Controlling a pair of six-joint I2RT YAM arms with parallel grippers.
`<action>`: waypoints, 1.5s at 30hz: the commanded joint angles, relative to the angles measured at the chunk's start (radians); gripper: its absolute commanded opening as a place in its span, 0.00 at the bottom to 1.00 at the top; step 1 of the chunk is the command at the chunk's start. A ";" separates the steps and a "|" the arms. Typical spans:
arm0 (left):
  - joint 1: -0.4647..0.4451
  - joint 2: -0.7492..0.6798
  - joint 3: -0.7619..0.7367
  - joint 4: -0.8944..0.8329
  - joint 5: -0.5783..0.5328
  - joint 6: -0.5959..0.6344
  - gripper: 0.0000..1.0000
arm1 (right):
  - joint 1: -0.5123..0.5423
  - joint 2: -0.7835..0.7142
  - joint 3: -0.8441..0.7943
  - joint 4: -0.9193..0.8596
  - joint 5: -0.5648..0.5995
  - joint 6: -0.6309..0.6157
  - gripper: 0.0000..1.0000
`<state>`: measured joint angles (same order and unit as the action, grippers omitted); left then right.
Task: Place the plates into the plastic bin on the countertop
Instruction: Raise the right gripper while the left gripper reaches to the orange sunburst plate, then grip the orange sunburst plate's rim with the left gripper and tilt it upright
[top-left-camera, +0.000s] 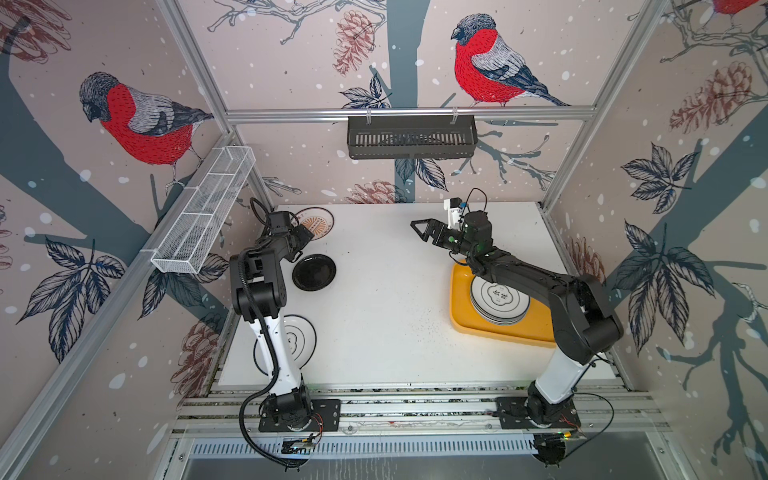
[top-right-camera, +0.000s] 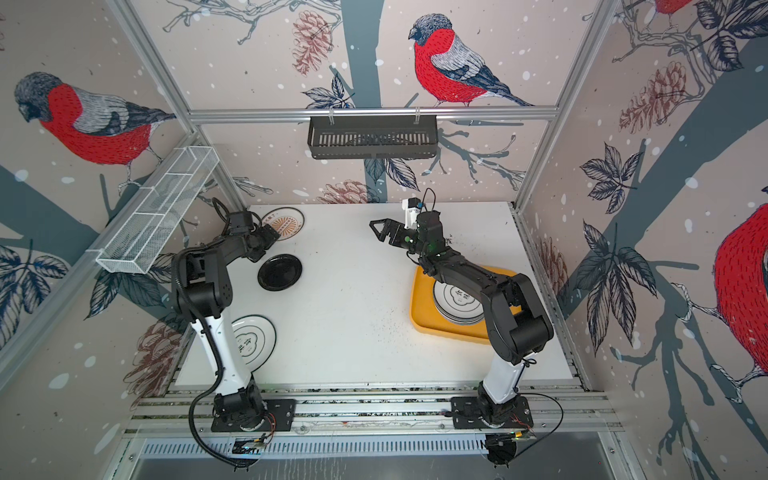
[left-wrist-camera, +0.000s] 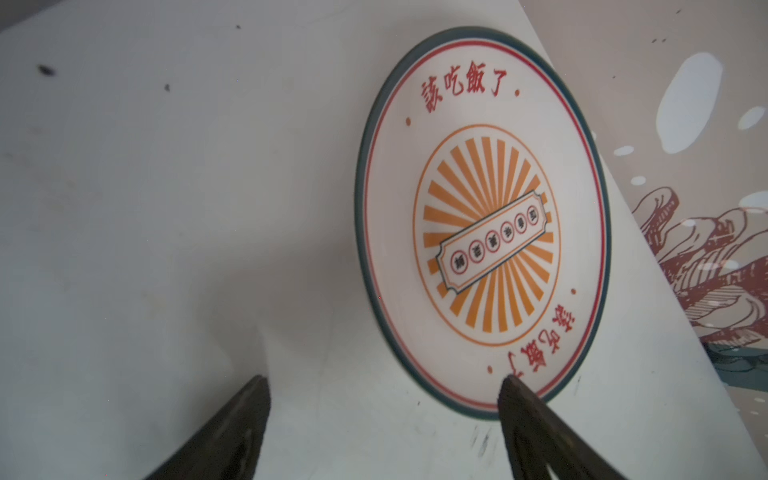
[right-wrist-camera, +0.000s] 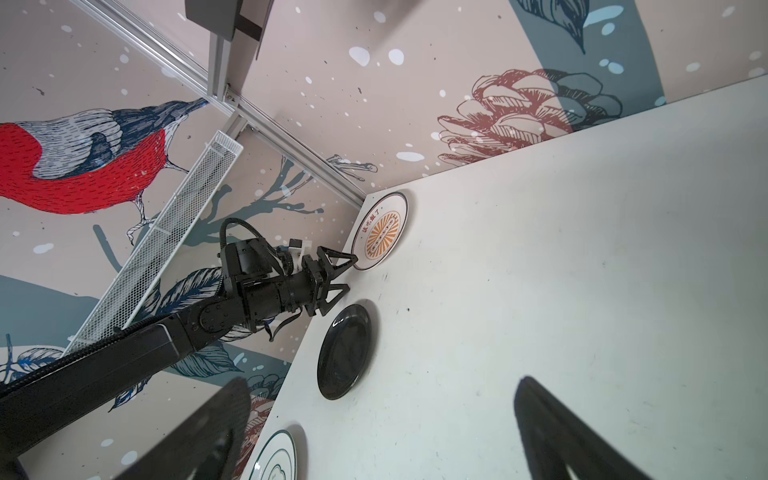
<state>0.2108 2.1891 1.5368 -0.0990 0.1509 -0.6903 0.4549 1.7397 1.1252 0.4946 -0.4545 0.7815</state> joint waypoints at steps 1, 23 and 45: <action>0.002 0.035 0.037 0.027 0.007 -0.076 0.86 | -0.013 -0.027 -0.013 0.009 0.033 -0.009 0.99; 0.019 0.186 0.094 0.090 0.078 -0.251 0.17 | -0.127 -0.056 -0.008 -0.077 0.117 -0.032 1.00; -0.007 -0.011 -0.170 0.555 0.329 -0.281 0.02 | -0.152 -0.203 -0.154 -0.057 0.234 -0.030 0.99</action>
<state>0.2192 2.2208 1.3857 0.3214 0.4114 -0.9817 0.3046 1.5585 0.9848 0.4011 -0.2504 0.7589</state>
